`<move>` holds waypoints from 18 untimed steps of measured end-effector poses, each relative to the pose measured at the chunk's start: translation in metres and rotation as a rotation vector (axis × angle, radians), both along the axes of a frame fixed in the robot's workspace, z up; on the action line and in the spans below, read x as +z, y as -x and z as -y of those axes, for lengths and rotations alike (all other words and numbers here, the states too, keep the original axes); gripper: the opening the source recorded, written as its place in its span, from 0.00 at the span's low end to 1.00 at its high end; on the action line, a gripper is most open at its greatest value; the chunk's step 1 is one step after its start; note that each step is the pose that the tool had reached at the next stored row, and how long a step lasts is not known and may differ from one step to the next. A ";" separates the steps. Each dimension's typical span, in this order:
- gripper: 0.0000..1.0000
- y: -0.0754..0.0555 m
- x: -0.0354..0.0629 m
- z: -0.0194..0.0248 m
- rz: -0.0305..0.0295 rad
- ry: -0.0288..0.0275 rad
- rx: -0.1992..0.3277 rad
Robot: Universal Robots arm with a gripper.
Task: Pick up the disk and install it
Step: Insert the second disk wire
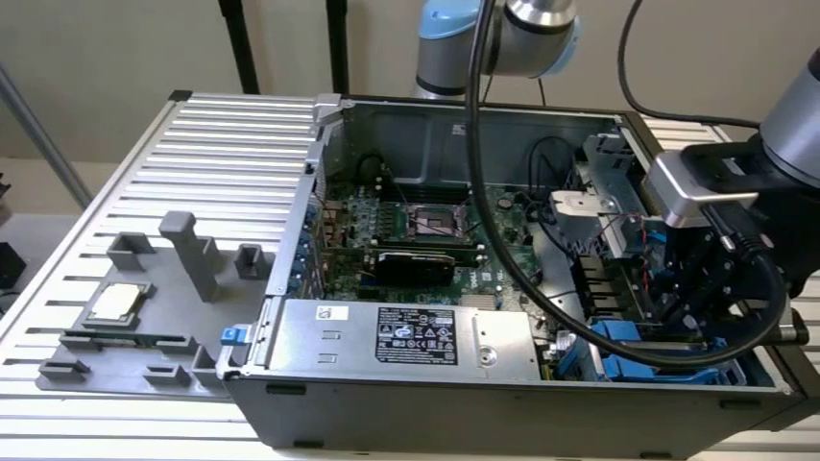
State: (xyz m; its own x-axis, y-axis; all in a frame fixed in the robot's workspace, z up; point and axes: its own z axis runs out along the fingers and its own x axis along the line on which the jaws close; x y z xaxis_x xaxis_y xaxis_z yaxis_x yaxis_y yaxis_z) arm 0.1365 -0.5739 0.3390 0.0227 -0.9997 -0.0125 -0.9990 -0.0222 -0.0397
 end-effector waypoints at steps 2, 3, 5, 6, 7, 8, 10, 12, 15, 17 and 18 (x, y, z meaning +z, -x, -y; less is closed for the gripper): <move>0.00 0.000 -0.0001 -0.0003 0.0000 -0.0001 -0.009; 0.00 0.000 -0.0001 -0.0004 0.0001 -0.0001 -0.015; 0.00 0.000 -0.0002 -0.0004 0.0001 -0.0001 -0.028; 0.00 0.000 -0.0002 -0.0004 0.0001 -0.0001 -0.036; 0.00 0.000 -0.0002 -0.0005 0.0001 0.0000 -0.045; 0.00 0.000 -0.0002 -0.0005 0.0000 0.0000 -0.054; 0.00 0.000 -0.0002 -0.0007 0.0001 0.0000 -0.066; 0.00 0.000 -0.0001 -0.0013 0.0001 0.0003 -0.075; 0.00 0.000 -0.0002 -0.0027 0.0001 0.0003 -0.086; 0.00 0.000 -0.0004 -0.0033 0.0001 0.0005 -0.092; 0.00 0.000 -0.0005 -0.0033 0.0001 0.0009 -0.095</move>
